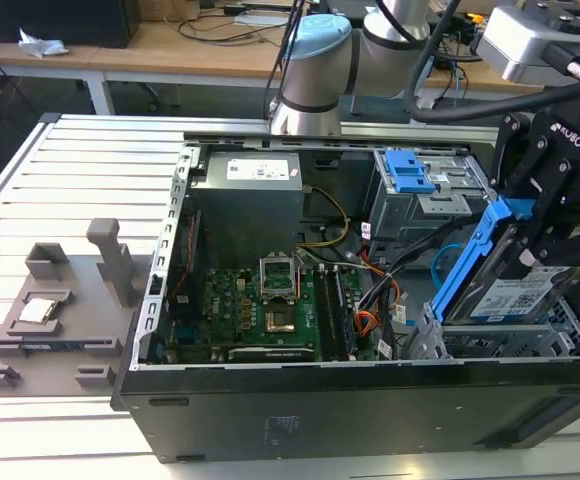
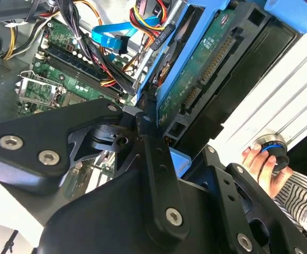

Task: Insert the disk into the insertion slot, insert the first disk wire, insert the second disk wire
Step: 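Insert the disk into the insertion slot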

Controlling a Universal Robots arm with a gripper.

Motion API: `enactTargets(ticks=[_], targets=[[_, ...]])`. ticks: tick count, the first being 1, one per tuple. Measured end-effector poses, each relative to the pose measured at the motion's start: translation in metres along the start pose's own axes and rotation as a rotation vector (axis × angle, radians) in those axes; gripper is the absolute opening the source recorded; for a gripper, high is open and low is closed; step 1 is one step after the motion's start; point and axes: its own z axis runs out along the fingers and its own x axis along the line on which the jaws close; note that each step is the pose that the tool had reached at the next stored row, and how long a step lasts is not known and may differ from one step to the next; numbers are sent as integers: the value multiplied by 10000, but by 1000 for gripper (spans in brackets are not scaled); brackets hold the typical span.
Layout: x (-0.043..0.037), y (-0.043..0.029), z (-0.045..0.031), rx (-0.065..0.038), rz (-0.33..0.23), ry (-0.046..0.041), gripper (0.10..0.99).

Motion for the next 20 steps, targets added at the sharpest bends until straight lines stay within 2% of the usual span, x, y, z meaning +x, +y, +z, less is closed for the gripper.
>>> enactTargets(ticks=[11, 16, 17, 18, 19, 20], targets=[[-2, -4, 84, 0, 0, 0, 365], [-1, -4, 87, 0, 0, 5, 365], [-1, -4, 87, 0, 0, 3, 376], [-2, -4, 88, 0, 0, 0, 431], [-2, -4, 89, 0, 0, -2, 431], [-2, -4, 89, 0, 0, 1, 502]])
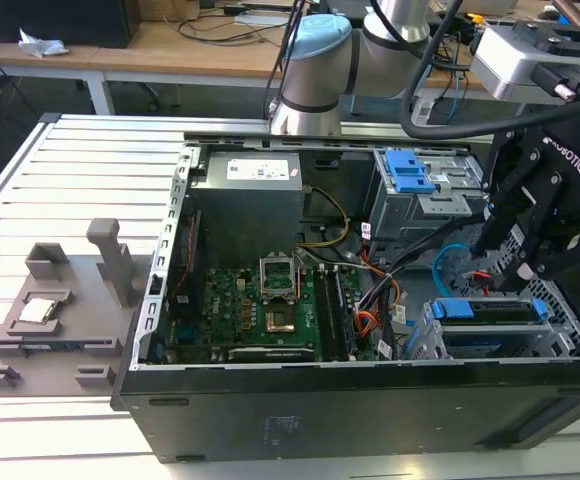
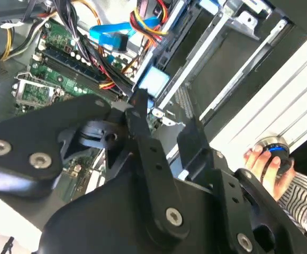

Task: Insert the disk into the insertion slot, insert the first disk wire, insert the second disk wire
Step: 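Insert the disk into the insertion slot, then insert the first disk wire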

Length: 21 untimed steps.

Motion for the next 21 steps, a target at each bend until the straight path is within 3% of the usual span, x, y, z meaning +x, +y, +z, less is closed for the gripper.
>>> enactTargets(ticks=[1, 2, 3, 4, 7, 17, 21], targets=[[0, 0, 1, 0, 0, 0, 420], [0, 0, 1, 0, 0, -1, 420], [0, 0, 1, 0, 0, 0, 298], [0, 0, 2, 0, 0, 0, 298], [0, 0, 2, 0, 0, 0, 118], [0, -2, 5, 0, 0, -1, 106], [-6, -157, 33, -42, -1, 0, 106]])
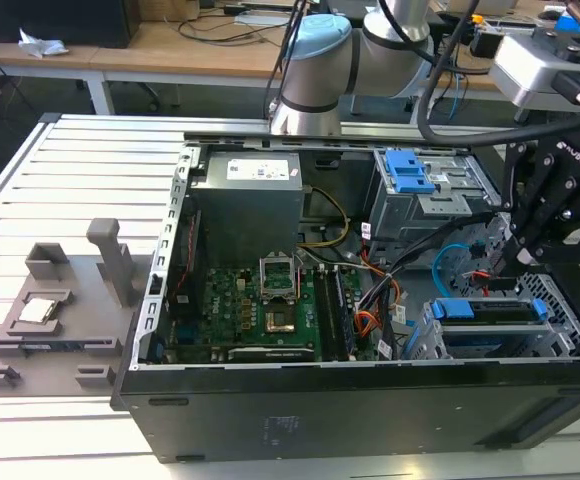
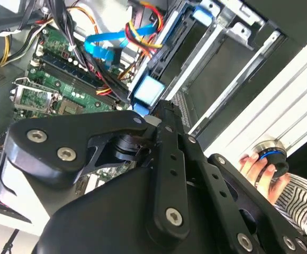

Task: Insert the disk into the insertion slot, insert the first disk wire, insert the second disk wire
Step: 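Insert the first disk wire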

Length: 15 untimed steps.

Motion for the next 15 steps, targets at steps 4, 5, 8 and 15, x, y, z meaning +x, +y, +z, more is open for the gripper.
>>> enactTargets(ticks=[4, 5, 8, 15], targets=[[-162, -136, 15, -9, 1, 1, 106], [-179, -167, 38, -22, -1, -2, 106], [-187, -199, 171, -37, 55, -4, 106], [-187, -212, 200, -39, 123, -8, 106]])
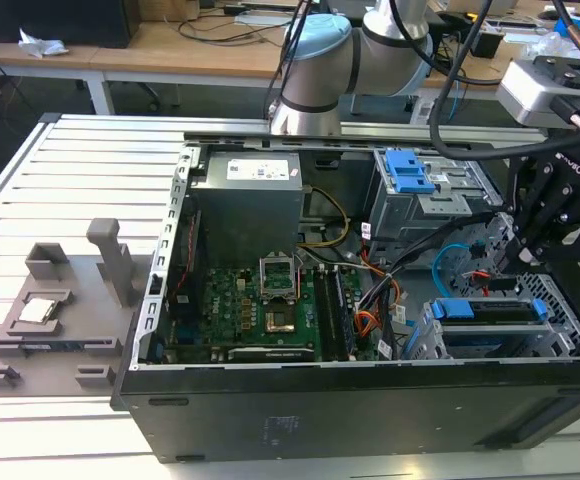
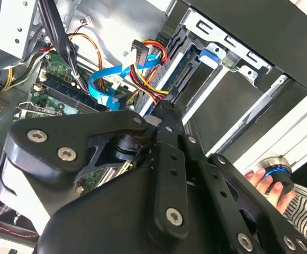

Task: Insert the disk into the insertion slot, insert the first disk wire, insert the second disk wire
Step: 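Insert the first disk wire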

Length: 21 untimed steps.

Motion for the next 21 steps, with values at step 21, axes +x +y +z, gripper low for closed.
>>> enactTargets(ticks=[21], targets=[[-4, -12, 207, 0, 2, 36, 165]])
